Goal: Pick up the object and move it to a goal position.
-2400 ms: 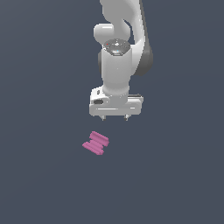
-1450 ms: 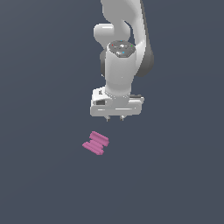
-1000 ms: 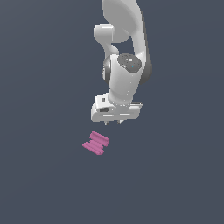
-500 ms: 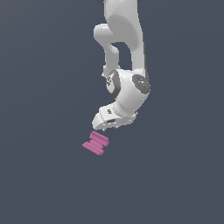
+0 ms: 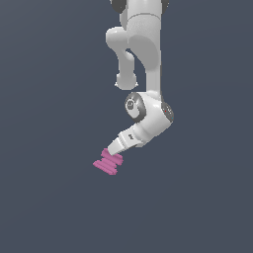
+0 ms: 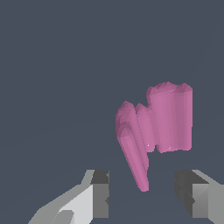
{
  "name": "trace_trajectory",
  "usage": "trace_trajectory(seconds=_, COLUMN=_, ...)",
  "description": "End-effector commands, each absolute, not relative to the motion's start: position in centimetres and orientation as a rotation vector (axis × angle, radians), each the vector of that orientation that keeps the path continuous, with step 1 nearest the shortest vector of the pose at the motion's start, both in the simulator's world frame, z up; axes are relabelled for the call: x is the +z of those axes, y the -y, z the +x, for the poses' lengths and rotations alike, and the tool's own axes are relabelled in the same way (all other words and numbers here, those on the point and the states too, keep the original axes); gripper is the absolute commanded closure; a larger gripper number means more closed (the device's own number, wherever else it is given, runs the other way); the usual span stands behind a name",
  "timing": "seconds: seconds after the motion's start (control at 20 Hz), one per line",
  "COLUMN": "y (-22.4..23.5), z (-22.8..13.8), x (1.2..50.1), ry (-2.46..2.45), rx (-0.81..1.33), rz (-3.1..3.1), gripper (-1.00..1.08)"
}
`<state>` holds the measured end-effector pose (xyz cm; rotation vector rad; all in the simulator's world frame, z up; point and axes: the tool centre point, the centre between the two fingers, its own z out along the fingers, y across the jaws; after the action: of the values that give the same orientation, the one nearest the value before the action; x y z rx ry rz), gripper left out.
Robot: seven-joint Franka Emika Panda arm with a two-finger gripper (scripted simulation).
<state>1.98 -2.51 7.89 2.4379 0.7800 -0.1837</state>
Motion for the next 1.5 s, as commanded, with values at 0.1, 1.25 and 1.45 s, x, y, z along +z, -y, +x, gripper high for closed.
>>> trace_trajectory(seconds=0.1, y=3.0, z=2.2, x=6.6, ry=-0.866, rx=-0.213, rz=2.322, gripper=-0.20)
trace_trajectory(seconds=1.25, y=5.4, z=2.8, x=3.3, ry=-0.964, rx=-0.246, rz=2.179, gripper=-0.20)
trace_trajectory(seconds=1.45, y=5.6, z=2.8, x=3.0, ry=-0.965, rx=-0.246, rz=2.178, gripper=1.08)
